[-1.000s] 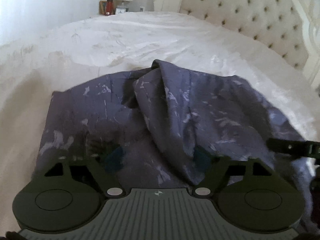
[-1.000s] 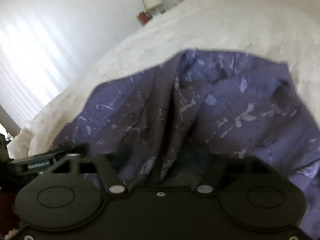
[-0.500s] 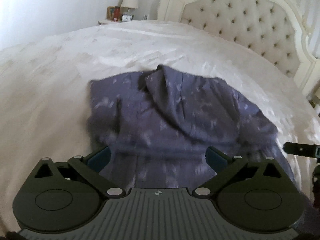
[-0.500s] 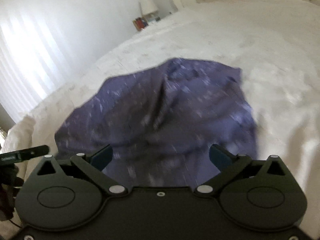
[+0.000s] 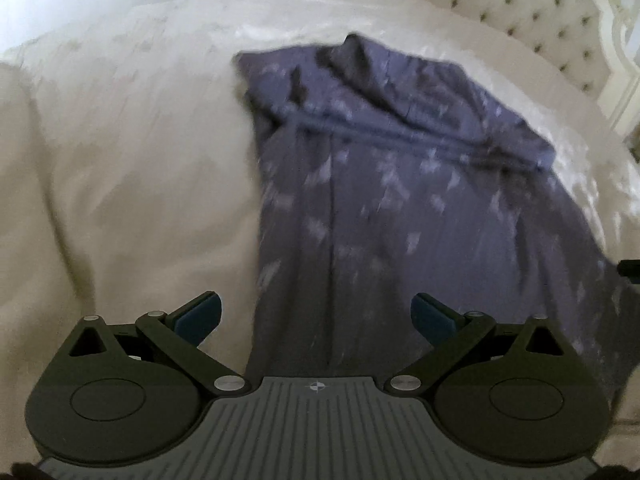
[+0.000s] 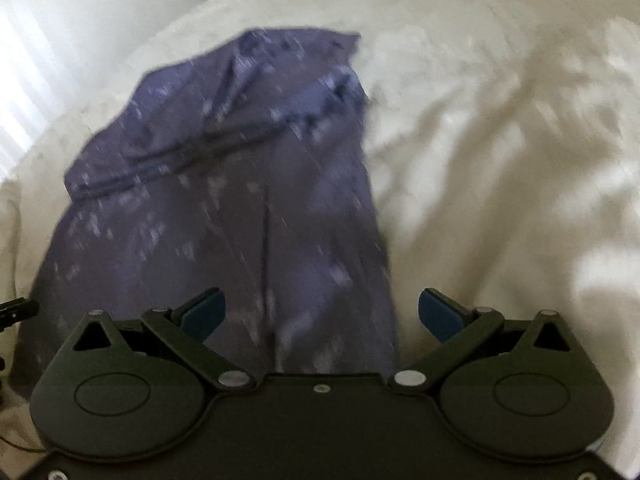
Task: Fold large clothes
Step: 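Release the fabric with both grippers and smooth the folded jacket flat, then grasp the jacket's end with both grippers and lift it up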
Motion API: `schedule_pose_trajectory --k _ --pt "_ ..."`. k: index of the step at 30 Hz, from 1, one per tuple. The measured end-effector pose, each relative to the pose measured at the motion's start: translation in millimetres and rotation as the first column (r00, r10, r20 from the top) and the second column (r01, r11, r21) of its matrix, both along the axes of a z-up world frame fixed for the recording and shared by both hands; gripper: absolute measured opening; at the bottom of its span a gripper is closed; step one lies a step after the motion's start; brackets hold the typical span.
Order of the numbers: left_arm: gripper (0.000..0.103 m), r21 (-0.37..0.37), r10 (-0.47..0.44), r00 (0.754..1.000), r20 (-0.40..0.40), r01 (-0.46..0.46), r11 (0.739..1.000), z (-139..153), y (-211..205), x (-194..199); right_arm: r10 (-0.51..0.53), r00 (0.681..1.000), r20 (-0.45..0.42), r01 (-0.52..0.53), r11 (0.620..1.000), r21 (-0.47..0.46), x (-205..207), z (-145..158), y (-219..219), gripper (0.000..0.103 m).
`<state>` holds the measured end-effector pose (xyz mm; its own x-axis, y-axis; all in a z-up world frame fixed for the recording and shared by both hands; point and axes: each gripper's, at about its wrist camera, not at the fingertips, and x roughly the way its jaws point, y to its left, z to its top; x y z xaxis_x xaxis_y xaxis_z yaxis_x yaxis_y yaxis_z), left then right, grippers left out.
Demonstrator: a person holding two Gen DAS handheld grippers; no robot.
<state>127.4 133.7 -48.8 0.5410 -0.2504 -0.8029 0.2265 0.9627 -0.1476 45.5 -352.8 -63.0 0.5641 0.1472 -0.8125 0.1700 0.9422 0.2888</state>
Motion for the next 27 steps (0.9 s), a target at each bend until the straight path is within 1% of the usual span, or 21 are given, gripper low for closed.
schedule_pose_trajectory --k 2,4,6,9,11,13,17,20,23,25,26,27 --pt "0.103 0.004 -0.01 1.0 -0.027 0.01 1.0 -6.1 3.1 -5.5 0.009 1.0 -0.015 -0.009 1.0 0.006 -7.3 -2.1 -0.4 0.102" --pt "0.103 0.014 -0.022 0.998 -0.058 0.023 1.0 -12.9 4.7 -10.6 0.031 0.999 -0.022 -0.031 0.999 -0.015 -11.8 -1.6 3.7 0.102" --pt "0.103 0.032 -0.046 0.995 -0.091 0.049 0.998 -19.5 4.0 -15.5 0.058 0.997 -0.053 -0.061 0.997 -0.041 -12.1 -3.0 9.3 0.102" --pt "0.103 0.029 -0.071 0.99 -0.122 0.075 0.997 -24.4 4.5 -18.2 0.101 0.991 -0.092 -0.108 0.991 -0.079 -12.7 -7.1 15.7 0.102" --pt "0.103 0.021 -0.081 0.986 -0.148 0.085 0.996 -25.7 5.7 -16.6 0.128 0.986 -0.109 -0.137 0.987 -0.083 -13.3 -8.8 17.5 0.103" --pt "0.103 0.014 -0.094 0.98 -0.175 0.097 0.995 -27.7 6.1 -15.1 0.158 0.979 -0.125 -0.168 0.983 -0.076 -14.0 -10.0 18.7 0.103" --pt "0.103 0.002 -0.121 0.971 -0.205 0.124 0.992 -28.7 6.5 -14.5 0.222 0.964 -0.148 -0.233 0.971 -0.059 -15.7 -11.8 21.7 0.103" --pt "0.103 -0.01 -0.124 0.97 -0.211 0.125 0.992 -30.1 8.1 -13.8 0.245 0.957 -0.157 -0.257 0.965 -0.056 -15.3 -12.9 24.3 0.103" --pt "0.102 -0.014 -0.121 0.97 -0.21 0.121 0.993 -29.1 8.1 -13.8 0.27 0.95 -0.158 -0.278 0.96 -0.029 -14.2 -12.7 23.3 0.103" --pt "0.101 -0.015 -0.121 0.97 -0.21 0.121 0.993 -27.0 8.1 -14.1 0.285 0.949 -0.135 -0.287 0.958 0.008 -15.9 -11.9 20.8 0.103" --pt "0.087 -0.018 -0.116 0.972 -0.202 0.115 0.993 -25.2 8.9 -14.9 0.291 0.949 -0.121 -0.29 0.957 0.029 -16.6 -11.1 19.4 0.103" --pt "0.068 -0.022 -0.111 0.976 -0.187 0.109 0.994 -23.0 10.6 -16.0 0.297 0.949 -0.102 -0.293 0.955 0.054 -18.0 -10.3 16.7 0.097"
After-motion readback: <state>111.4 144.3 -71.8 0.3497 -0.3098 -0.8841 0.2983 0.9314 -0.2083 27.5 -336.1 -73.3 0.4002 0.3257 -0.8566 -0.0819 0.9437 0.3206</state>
